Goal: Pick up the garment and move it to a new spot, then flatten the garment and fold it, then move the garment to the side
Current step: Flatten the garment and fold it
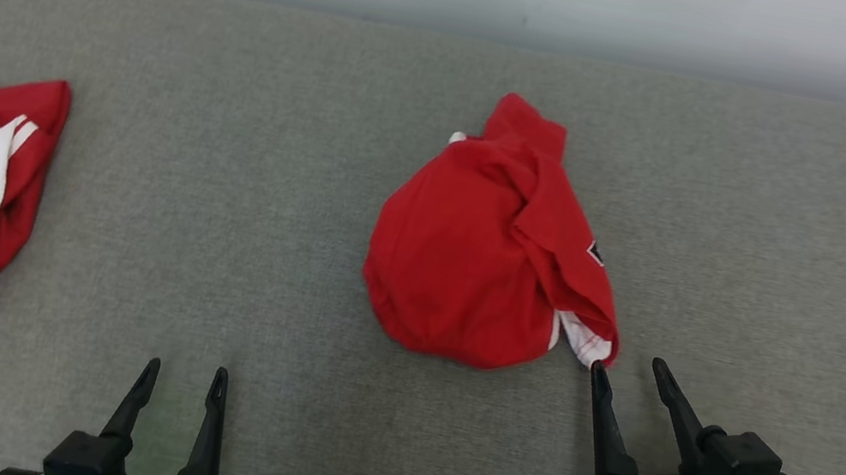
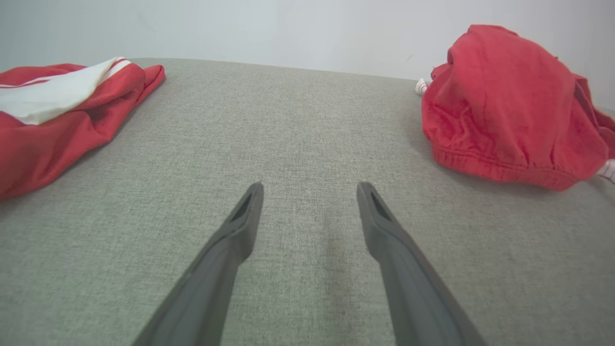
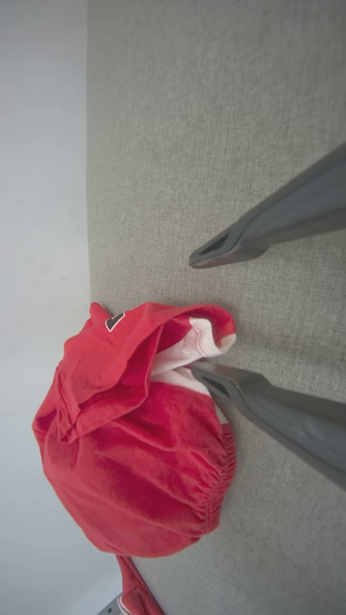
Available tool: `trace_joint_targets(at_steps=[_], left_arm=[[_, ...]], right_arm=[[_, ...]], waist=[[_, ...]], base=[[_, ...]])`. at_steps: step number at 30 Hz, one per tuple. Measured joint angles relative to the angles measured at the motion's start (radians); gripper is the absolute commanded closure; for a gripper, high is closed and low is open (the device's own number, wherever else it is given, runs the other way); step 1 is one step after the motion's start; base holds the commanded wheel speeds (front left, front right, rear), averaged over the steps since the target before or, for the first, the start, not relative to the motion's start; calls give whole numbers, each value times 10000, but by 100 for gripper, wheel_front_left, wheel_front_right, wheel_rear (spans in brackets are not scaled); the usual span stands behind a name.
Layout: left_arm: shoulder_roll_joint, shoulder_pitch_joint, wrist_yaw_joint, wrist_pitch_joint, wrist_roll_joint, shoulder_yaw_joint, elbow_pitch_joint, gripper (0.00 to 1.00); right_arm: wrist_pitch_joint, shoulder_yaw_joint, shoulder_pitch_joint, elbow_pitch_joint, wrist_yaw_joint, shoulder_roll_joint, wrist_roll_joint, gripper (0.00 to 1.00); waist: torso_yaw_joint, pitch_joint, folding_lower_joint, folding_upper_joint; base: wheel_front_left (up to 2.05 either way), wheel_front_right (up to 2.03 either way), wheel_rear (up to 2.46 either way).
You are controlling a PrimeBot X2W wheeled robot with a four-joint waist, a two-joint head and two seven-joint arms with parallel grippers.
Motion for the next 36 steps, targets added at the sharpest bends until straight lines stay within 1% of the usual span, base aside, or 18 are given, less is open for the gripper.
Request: trace_joint_targets(at_steps=[7,14,15,16,18,19,24,27,30,32,36], left_arm=[[2,-108,86,0,-102,-247,69,0],[0,-218,138,0,-221,-384,82,0],[2,-218,138,0,-251,-385,90,0],[2,-218,140,0,-251,-395,98,0],[0,-218,140,0,-253,-391,121,0],[0,-218,138,0,-253,-385,128,0],[2,-219,130,0,-255,-311,186,0],[0,-203,128,0,-255,-284,232,0],[2,-118,117,0,-255,-217,316,0],[-2,12,46,0,-253,-167,360,0],[-2,217,15,0,-251,-42,481,0]], right_arm=[[2,-107,-151,282,0,27,50,0],[2,-376,-252,439,0,56,104,0],[2,-430,-267,495,0,71,104,15],[2,-485,-288,543,0,90,104,50],[2,-608,-349,566,0,111,117,85],[2,-640,-386,552,0,104,119,100],[2,-809,-433,176,0,125,148,100],[4,-1045,-430,-311,0,140,173,100],[4,-1459,-450,-1091,0,167,339,100],[2,-1509,-555,-1693,0,75,372,100],[0,-1572,-1135,-2617,0,-311,491,100]], waist=[[588,453,0,0],[873,676,0,0],[885,687,0,0],[891,686,0,0],[892,674,0,0],[890,669,0,0],[849,578,0,0],[792,453,-1,0],[712,260,-1,0],[642,95,-2,0],[466,-291,-2,0]], base=[[0,0,0],[0,0,0],[0,0,0],[0,0,0],[0,0,0],[0,0,0],[0,0,0],[0,0,0],[0,0,0],[0,0,0],[0,0,0]])
